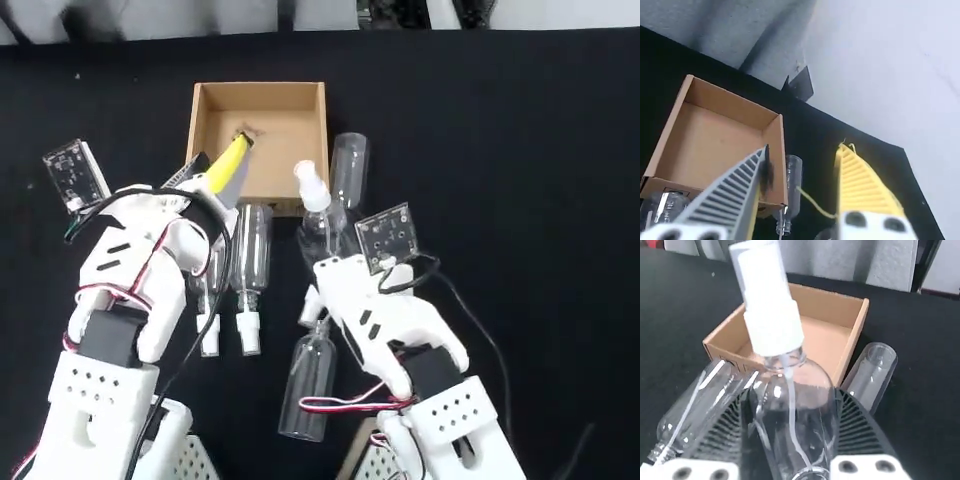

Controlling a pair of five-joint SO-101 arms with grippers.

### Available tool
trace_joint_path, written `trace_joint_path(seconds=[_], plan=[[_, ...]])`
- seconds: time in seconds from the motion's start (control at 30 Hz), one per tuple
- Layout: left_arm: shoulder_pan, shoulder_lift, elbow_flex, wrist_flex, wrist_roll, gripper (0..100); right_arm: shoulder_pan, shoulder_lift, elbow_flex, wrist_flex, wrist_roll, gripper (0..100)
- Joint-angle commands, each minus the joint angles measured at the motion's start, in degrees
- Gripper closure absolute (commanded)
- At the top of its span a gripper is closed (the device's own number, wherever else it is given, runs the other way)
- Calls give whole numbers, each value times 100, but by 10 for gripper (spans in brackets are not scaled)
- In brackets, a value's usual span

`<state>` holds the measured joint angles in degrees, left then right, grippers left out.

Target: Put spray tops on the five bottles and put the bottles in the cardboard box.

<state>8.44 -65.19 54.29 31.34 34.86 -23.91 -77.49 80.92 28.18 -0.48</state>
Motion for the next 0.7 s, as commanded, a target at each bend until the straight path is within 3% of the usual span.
trace_joint_path(seconds=[0.0, 0.27, 0.67], plan=[[-4, -26, 189, -466, -26, 790, 114, -127, -549, -176, -18, 917], [215, -26, 1226, -1943, -536, 795, 114, -127, -576, -176, 0, 917], [1007, -18, 1516, -1943, -1424, 795, -246, -127, -514, -141, 0, 918]])
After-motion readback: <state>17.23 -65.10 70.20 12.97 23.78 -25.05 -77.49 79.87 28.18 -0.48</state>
